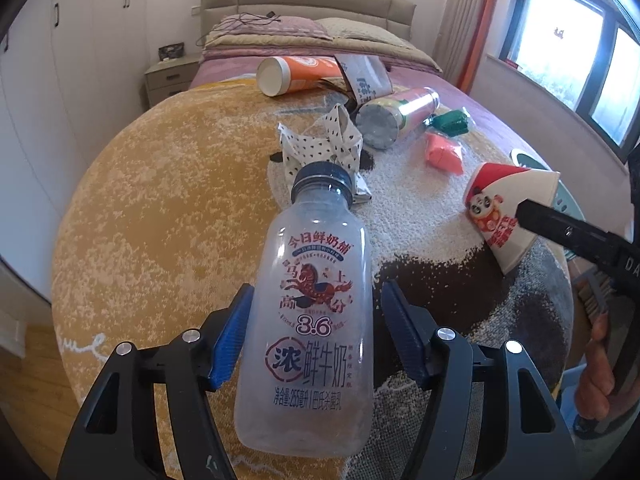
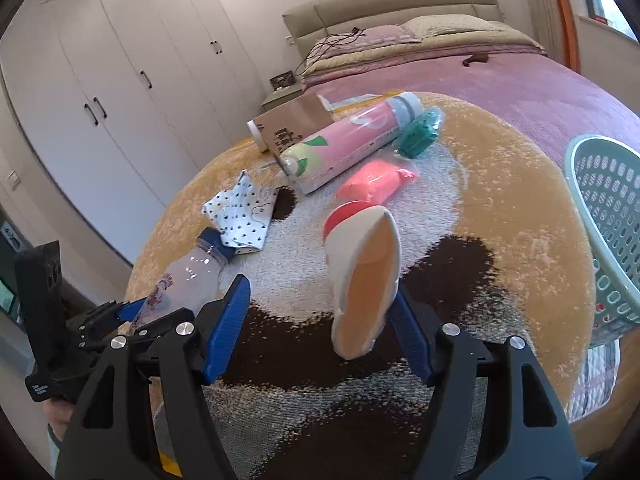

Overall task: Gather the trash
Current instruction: 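Carry bottle and cup over the teal basket and open both tools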

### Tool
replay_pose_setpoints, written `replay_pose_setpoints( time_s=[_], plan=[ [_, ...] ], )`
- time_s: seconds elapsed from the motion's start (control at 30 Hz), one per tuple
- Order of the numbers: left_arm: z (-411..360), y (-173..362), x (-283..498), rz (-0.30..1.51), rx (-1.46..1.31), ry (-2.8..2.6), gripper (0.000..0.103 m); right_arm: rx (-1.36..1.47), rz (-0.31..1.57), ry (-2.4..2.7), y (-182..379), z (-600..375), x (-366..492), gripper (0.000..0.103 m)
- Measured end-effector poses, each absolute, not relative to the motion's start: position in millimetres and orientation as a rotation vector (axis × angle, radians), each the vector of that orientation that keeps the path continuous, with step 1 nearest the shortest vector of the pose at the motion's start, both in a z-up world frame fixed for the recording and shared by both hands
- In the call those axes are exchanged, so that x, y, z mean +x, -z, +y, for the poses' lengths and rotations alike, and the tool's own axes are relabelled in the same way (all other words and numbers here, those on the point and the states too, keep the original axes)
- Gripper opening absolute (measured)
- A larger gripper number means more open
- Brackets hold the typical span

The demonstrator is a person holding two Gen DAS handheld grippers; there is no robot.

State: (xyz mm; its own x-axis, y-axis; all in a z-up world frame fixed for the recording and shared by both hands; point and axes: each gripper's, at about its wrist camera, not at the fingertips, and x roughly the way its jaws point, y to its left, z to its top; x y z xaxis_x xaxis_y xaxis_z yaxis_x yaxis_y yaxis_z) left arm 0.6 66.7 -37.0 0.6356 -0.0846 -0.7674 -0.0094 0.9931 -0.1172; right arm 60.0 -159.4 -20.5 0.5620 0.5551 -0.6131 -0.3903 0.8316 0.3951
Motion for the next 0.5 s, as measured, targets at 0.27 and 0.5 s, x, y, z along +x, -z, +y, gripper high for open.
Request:
replay_pose_setpoints(
  time_s=[0.27, 0.5],
  plan=[
    [66, 32, -10, 0.841, -0.133, 0.035, 0.053, 0.231, 0.831, -0.551, 28, -169, 66, 0.021],
    [60, 3, -30, 0.725, -0.21, 0.143, 0.053, 0.226, 0.727, -0.53, 1, -191, 54, 0.021]
  ],
)
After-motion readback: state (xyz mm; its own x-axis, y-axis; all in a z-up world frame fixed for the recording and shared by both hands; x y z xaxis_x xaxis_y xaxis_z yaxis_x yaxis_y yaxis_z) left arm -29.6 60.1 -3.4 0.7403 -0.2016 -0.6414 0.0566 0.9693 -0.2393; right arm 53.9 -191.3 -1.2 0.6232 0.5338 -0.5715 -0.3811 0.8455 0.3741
